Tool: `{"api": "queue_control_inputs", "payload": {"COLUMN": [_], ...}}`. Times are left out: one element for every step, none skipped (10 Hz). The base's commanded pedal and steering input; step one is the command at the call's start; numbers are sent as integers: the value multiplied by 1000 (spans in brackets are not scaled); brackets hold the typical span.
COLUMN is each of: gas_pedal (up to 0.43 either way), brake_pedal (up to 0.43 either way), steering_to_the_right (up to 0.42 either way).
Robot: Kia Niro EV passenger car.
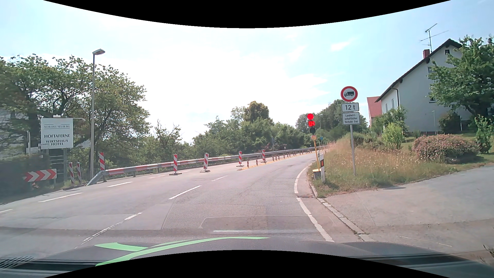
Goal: Follow the waypoints while adhering to traffic rules and regulations
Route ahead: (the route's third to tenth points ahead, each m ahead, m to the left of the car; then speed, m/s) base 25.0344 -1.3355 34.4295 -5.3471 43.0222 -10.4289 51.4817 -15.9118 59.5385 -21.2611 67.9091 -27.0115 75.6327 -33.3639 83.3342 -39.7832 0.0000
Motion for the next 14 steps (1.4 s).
{"api": "queue_control_inputs", "payload": {"gas_pedal": [0, 0, 0, 0, 0, 0, 0, 0, 0, 0, 0, 0, 0, 0], "brake_pedal": [360, 354, 354, 335, 311, 287, 262, 226, 201, 183, 165, 134, 128, 122], "steering_to_the_right": [71, 72, 72, 72, 72, 71, 72, 72, 72, 72, 72, 72, 72, 72]}}
